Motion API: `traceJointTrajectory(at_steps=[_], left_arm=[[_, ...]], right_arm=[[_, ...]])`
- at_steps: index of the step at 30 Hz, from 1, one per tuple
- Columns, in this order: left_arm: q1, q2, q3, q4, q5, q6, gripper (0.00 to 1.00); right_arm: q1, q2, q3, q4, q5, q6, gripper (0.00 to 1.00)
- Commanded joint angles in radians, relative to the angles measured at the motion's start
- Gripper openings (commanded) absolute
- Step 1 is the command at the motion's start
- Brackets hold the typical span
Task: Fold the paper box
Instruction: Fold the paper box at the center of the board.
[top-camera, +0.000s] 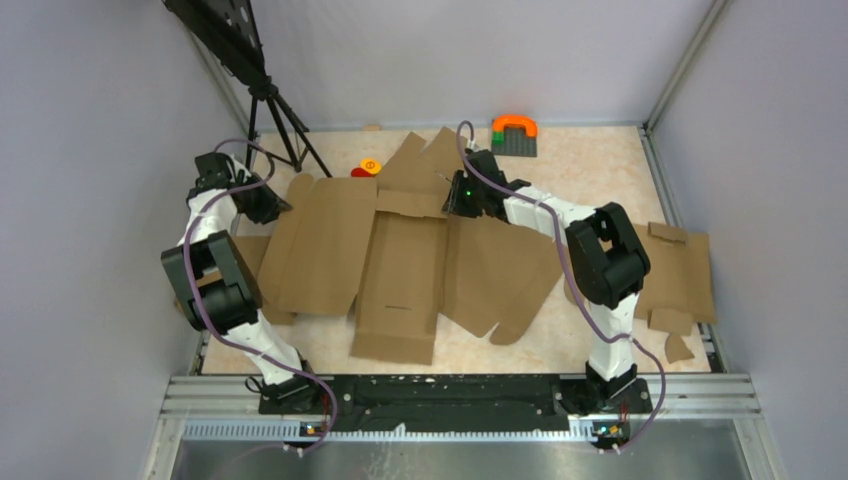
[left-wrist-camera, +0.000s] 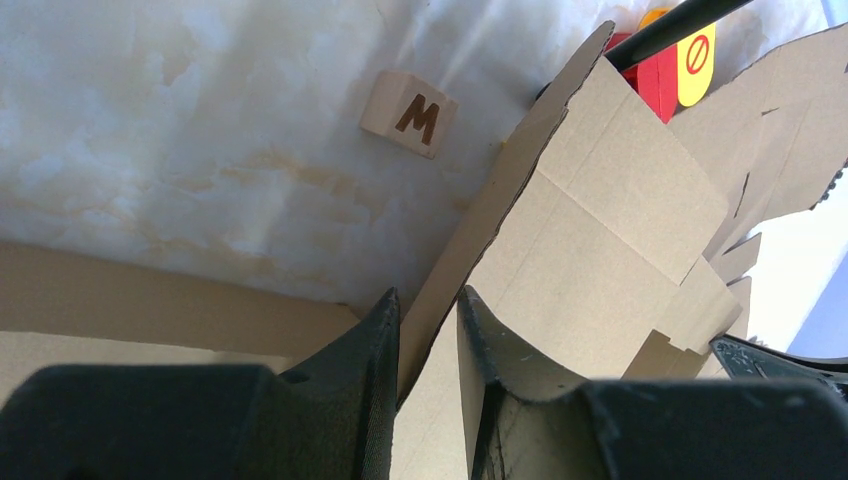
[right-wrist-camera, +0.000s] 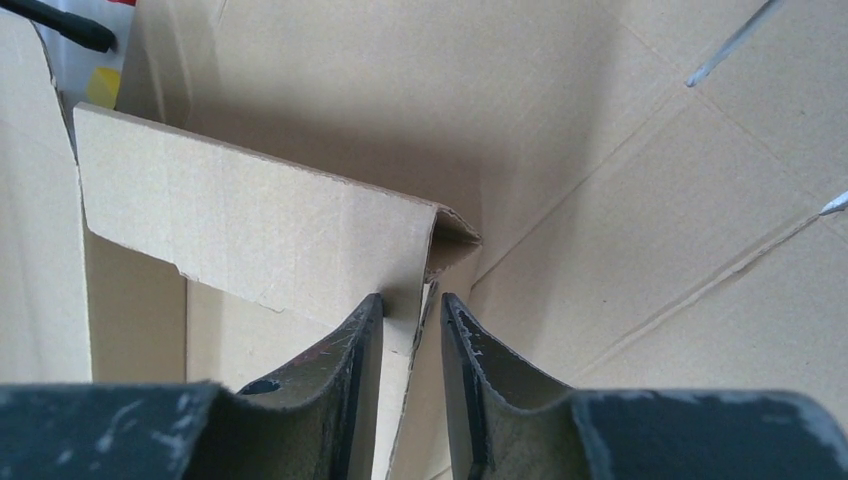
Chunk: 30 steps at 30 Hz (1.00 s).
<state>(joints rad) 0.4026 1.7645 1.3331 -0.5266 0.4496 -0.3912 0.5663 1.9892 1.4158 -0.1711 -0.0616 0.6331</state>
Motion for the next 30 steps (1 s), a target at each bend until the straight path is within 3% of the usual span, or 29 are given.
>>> traceJointTrajectory(at_steps=[1, 5, 11, 17, 24, 28, 30], left_arm=[[-0.013, -0.040, -0.002, 0.005, 0.014, 0.003, 0.28], [-0.030, -0.045, -0.005, 0.005, 0.013, -0.007, 0.28], [-0.044, -0.095, -0.034, 0.019, -0.020, -0.028, 0.25], [-0.044, -0.135, -0.057, 0.031, -0.017, -0.050, 0.22], [-0.044, -0.143, -0.071, 0.039, -0.011, -0.049, 0.21], [-0.044, -0.136, -0.071, 0.040, -0.005, -0.046, 0.21], [-0.044, -0.133, -0.070, 0.040, -0.002, -0.045, 0.21]], right_arm=[[0.001, 0.015, 0.003, -0.056, -0.016, -0.062, 0.24], [0.003, 0.028, 0.014, -0.061, -0.031, -0.081, 0.23], [0.003, 0.014, -0.003, -0.043, -0.055, -0.092, 0.31], [-0.007, -0.016, -0.030, 0.006, -0.084, -0.080, 0.45], [-0.040, -0.008, -0.019, 0.059, -0.167, -0.056, 0.46], [-0.043, -0.008, -0.034, 0.099, -0.228, -0.073, 0.59], [-0.055, -0.003, -0.037, 0.120, -0.254, -0.066, 0.60]])
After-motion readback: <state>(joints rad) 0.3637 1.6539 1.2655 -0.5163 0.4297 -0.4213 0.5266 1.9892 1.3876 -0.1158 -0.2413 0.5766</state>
